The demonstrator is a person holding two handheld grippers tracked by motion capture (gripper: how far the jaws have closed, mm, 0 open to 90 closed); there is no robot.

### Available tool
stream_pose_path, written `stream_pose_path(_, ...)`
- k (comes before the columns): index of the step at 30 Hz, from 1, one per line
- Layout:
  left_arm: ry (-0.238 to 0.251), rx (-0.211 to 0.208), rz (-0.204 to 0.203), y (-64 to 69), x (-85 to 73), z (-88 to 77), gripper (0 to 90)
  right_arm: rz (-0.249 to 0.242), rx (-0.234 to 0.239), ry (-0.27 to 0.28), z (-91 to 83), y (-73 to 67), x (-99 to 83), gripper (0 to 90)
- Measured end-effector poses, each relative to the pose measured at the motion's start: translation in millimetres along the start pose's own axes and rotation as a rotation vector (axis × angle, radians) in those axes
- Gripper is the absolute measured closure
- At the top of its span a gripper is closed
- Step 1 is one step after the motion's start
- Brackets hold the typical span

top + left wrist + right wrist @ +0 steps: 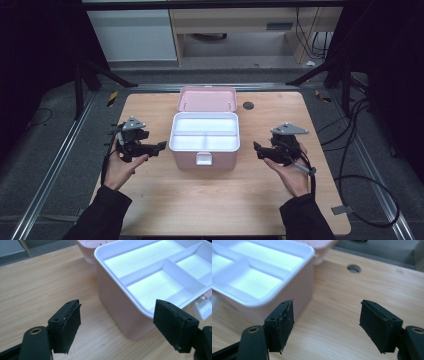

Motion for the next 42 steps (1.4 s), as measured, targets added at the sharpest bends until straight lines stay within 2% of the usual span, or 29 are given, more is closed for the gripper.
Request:
stream_pose_path(3,-0.004,-0.002,0.010,6.0,4.4,7.3,24.4,-0.012,0.036,0.015,11.4,-11.6,12.5,31.2)
stream_pose_path(7,-0.016,-0.009,0.020,10.2,7.0,17.9,30.5,-0.012,0.069,0.017,28.5,-20.2,20.0,35.3)
stream_pose_path(12,-0.027,-0.031,0.021,12.4,7.4,27.1,43.2,-0.003,0.085,-0.012,47.0,-21.1,20.0,42.8)
stream_pose_path(16,-0.043,-0.060,0.024,16.0,4.6,32.2,54.2,0.004,0.098,-0.039,59.4,-19.3,17.8,52.0)
stream_pose_path(18,-0.038,-0.079,0.025,18.5,3.7,32.9,58.6,0.002,0.104,-0.051,64.2,-19.9,16.3,56.6)
stream_pose_path(19,-0.033,-0.073,0.030,19.3,3.6,32.9,60.7,0.001,0.108,-0.056,66.3,-20.4,15.4,59.0)
stream_pose_path(21,-0.030,-0.067,0.037,20.1,3.4,32.4,60.9,-0.004,0.118,-0.070,70.2,-21.2,13.6,61.8)
stream_pose_path(26,-0.014,-0.069,0.030,20.8,1.8,28.0,64.5,-0.035,0.103,-0.052,72.4,-20.6,16.4,64.9)
stream_pose_path(32,-0.022,-0.077,0.005,22.9,-0.3,25.1,64.1,-0.063,0.093,-0.064,74.8,-18.5,18.6,65.3)
stream_pose_path(35,-0.024,-0.086,0.007,23.7,-0.6,23.1,64.3,-0.050,0.092,-0.077,77.6,-17.0,17.6,60.6)
stream_pose_path(36,-0.028,-0.072,0.017,23.4,-0.3,24.3,62.9,-0.046,0.096,-0.087,78.8,-17.0,16.4,58.6)
stream_pose_path(37,-0.035,-0.048,0.030,23.5,-0.1,26.9,56.8,-0.050,0.091,-0.085,79.7,-17.6,15.4,58.8)
stream_pose_path(38,-0.043,-0.042,0.036,24.0,-0.1,29.8,51.5,-0.051,0.087,-0.084,80.5,-18.5,14.3,59.0)
stream_pose_path(39,-0.049,-0.060,0.030,25.5,-0.3,32.3,51.2,-0.049,0.084,-0.092,81.6,-19.0,12.9,59.3)
stream_pose_path(40,-0.058,-0.061,0.029,27.0,-0.6,34.5,54.8,-0.051,0.080,-0.100,83.2,-19.0,11.2,59.8)
stream_pose_path(42,-0.057,-0.041,0.042,28.8,-0.3,35.2,53.9,-0.041,0.087,-0.085,83.6,-18.3,10.3,60.0)
Point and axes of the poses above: each handheld gripper's, and its own axes: z roughly forward along the jaws, x roughly out of its top, y roughly to its right, the point moved 6 cm from there along z, roughly forward along the jaws, and after that the axes turned 14 degrees about x, right-handed, at the moved point
